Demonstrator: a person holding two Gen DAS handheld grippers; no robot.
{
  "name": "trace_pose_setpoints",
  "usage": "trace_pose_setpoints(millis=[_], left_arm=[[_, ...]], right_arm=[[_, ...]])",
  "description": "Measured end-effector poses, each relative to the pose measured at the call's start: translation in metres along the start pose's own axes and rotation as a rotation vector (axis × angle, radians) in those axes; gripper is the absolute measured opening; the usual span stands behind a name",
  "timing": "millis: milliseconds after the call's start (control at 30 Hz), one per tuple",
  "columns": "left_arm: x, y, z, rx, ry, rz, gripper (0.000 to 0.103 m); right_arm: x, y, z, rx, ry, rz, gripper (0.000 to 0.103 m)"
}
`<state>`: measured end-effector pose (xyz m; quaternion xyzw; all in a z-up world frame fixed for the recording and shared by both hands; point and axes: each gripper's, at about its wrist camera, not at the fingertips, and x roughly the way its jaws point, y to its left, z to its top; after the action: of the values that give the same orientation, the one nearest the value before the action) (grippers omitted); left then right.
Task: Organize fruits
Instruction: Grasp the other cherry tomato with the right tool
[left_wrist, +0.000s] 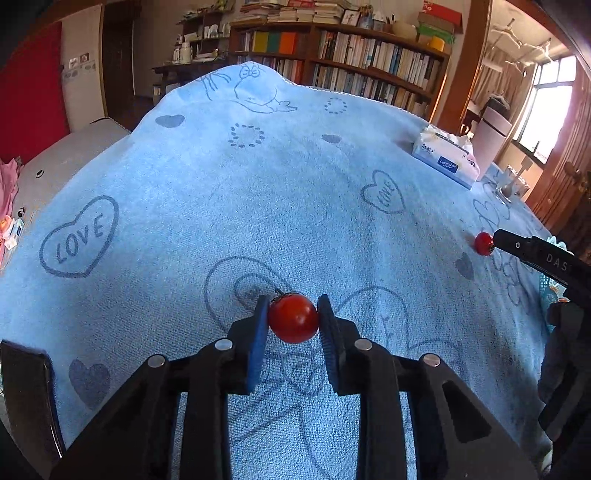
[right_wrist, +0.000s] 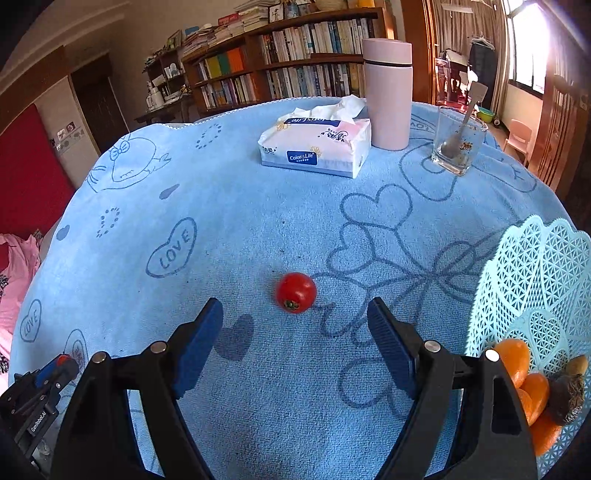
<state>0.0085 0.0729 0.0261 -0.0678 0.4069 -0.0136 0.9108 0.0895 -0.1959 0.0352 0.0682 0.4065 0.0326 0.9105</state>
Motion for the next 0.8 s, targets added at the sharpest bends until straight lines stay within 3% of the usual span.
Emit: trace_pose_setpoints(millis=[100,233,333,367,500,800], left_arm=[[-0.001,0.003,-0.001,-0.006,0.001,0.002,0.027],[0.0,0.005,-0.002,-0.013,0.005,0.0,0.027],[0.001,0.004,-0.002,-0.01,0.008,-0.004,0.027],[0.002,0.003,-0.002,-0.008,0.01,-0.005,0.027],[0.003,0.001,0.0,-0.006,0.01,-0.004,0.027],[-0.005,-0.018,0.007,0.03,-0.017,-0.029,0.027]], right_arm=[[0.014,0.003,0.004,-0.011,0.016,-0.007,0.079],[0.034,0.0,0.008,0.005,0.058,-0.019,0.062],[0.04,-0.003,0.007,0.012,0.072,-0.021,0.044],[0.038,-0.004,0.007,0.015,0.075,-0.008,0.03],[0.009,-0.011,0.011,0.095,0.05,0.098,0.028],[-0.067,-0.034,0.022,0.141,-0.099,0.117,0.028]])
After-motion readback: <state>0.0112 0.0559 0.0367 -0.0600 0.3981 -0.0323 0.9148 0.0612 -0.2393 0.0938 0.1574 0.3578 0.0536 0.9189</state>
